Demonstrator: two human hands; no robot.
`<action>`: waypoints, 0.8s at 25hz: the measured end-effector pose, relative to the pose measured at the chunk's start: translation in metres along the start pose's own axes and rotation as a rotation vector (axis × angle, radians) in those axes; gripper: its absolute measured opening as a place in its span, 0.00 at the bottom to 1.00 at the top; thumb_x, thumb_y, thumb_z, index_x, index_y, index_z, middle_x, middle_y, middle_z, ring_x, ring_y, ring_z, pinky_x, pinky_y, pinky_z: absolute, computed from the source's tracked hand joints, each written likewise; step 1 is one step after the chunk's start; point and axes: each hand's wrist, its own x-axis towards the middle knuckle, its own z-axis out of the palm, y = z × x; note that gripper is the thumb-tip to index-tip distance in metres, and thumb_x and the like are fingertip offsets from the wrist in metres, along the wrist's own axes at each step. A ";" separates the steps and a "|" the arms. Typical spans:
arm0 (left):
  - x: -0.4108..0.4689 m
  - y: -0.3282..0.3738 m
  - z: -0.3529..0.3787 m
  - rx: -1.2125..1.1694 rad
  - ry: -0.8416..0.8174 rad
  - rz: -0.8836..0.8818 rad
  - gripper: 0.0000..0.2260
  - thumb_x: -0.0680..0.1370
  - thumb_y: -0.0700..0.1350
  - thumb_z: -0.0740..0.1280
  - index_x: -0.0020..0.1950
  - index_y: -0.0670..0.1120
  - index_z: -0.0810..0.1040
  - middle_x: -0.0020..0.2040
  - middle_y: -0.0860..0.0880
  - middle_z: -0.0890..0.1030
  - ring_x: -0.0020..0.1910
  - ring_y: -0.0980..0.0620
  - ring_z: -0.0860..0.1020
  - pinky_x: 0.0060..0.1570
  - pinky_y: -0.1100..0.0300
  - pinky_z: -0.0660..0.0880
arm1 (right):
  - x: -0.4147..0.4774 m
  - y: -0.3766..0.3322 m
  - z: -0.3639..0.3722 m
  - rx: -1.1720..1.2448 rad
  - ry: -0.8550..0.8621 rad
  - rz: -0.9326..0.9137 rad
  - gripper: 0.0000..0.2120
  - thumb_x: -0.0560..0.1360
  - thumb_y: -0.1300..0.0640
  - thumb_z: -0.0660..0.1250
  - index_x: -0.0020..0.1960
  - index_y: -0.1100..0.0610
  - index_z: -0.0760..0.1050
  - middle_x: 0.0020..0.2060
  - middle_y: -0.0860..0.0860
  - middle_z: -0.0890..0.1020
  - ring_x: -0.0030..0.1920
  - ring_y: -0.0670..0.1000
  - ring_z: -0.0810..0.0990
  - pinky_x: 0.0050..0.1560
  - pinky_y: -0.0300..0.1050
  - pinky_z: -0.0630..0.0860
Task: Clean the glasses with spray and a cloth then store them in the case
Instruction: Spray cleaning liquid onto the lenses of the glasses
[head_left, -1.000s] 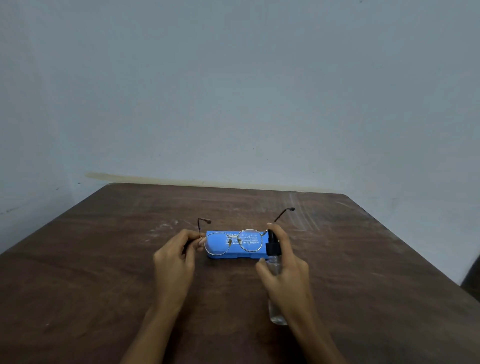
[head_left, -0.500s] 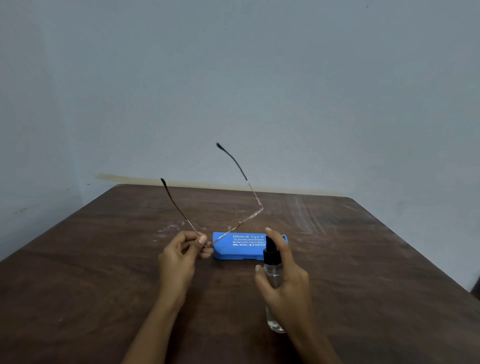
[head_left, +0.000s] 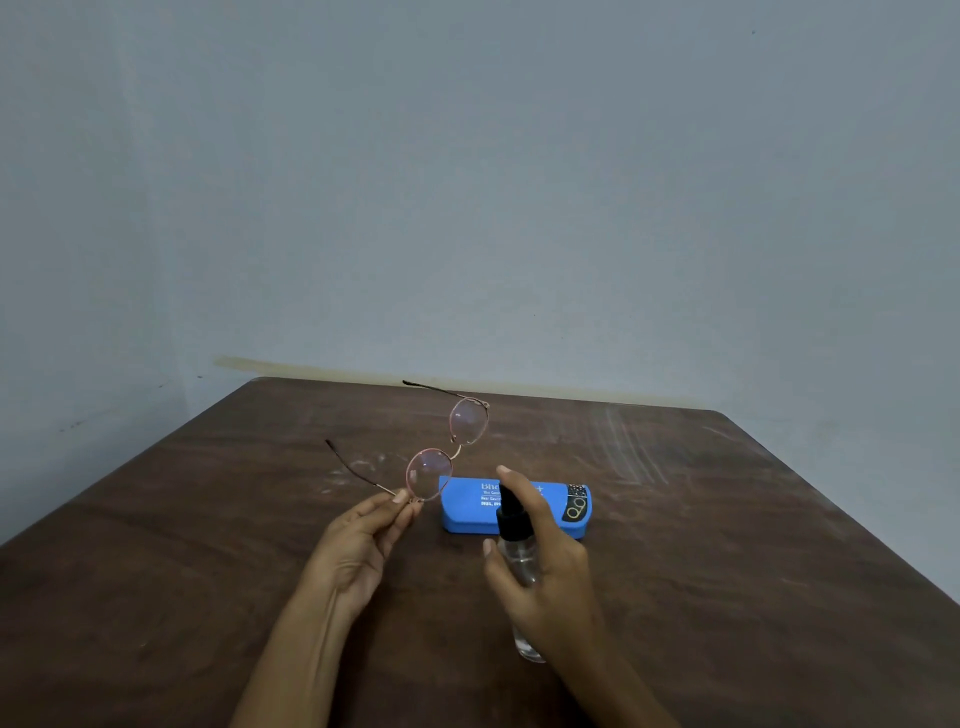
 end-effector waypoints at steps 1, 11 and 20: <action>0.000 0.001 0.000 -0.023 0.006 -0.023 0.11 0.75 0.29 0.58 0.37 0.35 0.77 0.25 0.47 0.82 0.25 0.56 0.81 0.25 0.71 0.76 | 0.003 0.000 0.003 0.006 -0.001 -0.003 0.32 0.67 0.61 0.67 0.64 0.35 0.63 0.45 0.30 0.77 0.39 0.38 0.78 0.41 0.24 0.70; -0.001 0.003 0.000 0.044 -0.027 -0.095 0.09 0.75 0.29 0.58 0.40 0.35 0.76 0.26 0.46 0.82 0.25 0.56 0.81 0.24 0.71 0.75 | 0.008 0.004 0.008 -0.001 -0.041 0.002 0.31 0.68 0.60 0.66 0.63 0.35 0.63 0.41 0.32 0.77 0.39 0.39 0.77 0.42 0.25 0.70; -0.004 0.000 0.002 0.083 -0.047 -0.126 0.09 0.75 0.29 0.58 0.40 0.35 0.76 0.26 0.46 0.82 0.25 0.57 0.81 0.24 0.71 0.75 | 0.002 0.001 0.003 -0.069 -0.029 0.026 0.26 0.66 0.58 0.66 0.58 0.37 0.64 0.36 0.32 0.74 0.35 0.32 0.75 0.38 0.22 0.68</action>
